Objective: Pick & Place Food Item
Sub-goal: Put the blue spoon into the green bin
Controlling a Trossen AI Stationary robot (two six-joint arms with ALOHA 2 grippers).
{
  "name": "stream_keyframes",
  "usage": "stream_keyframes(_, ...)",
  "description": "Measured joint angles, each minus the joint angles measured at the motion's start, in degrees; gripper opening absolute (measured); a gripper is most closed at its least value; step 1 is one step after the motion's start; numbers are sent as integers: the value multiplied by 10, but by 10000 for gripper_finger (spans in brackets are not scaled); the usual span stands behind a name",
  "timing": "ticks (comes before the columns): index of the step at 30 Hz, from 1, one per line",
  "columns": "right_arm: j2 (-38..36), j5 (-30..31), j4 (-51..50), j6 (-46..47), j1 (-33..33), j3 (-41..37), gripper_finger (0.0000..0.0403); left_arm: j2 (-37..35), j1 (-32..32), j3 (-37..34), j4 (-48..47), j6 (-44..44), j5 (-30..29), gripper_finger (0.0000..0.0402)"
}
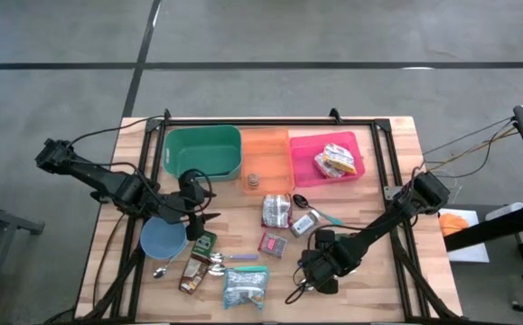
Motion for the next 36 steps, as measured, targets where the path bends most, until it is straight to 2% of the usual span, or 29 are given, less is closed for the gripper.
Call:
stream_keyframes(14,-3,18,42,-13,0,-30,20,0,0,0,0,0,0,279)
stream_keyframes(22,-10,68,35,-45,0,-15,13,0,0,0,0,0,-1,279)
stream_keyframes(28,-48,104,35,-56,-2,-11,12,0,0,0,7,0,-7,279)
stream_keyframes(33,-94,162,37,-63,-7,-11,12,0,0,0,10,9,-63,279)
stream_keyframes(36,-121,205,41,-76,-15,-11,11,0,0,0,20,46,-89,279)
